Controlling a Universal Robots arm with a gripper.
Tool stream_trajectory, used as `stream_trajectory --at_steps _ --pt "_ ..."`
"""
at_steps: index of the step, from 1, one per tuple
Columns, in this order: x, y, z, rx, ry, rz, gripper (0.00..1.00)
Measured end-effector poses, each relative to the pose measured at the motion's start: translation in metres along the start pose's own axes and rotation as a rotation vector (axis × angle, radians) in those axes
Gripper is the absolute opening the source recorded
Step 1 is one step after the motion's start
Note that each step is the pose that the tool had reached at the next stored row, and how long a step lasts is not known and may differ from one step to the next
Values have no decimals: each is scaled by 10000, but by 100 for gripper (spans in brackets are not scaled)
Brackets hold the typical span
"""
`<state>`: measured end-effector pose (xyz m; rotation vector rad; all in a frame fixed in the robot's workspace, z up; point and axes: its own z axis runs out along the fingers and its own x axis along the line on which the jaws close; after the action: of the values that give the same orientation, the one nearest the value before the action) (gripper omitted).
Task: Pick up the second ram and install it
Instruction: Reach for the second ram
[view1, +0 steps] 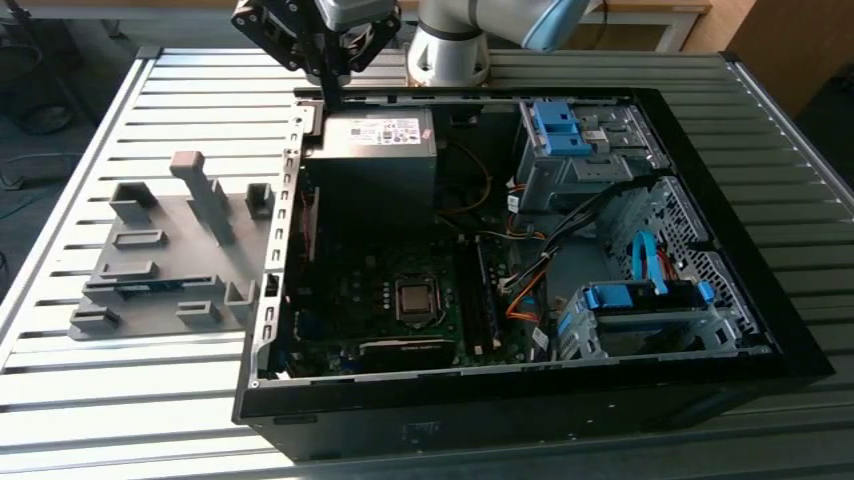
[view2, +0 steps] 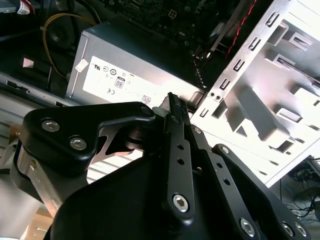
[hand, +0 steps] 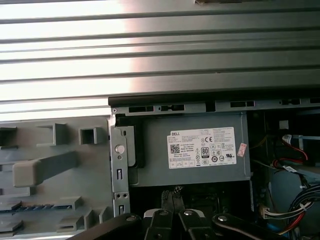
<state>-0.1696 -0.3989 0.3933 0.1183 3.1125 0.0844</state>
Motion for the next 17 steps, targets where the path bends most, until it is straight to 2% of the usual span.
stream_trajectory --at_steps 17 --pt "165 -12 -2 -1 0 0 11"
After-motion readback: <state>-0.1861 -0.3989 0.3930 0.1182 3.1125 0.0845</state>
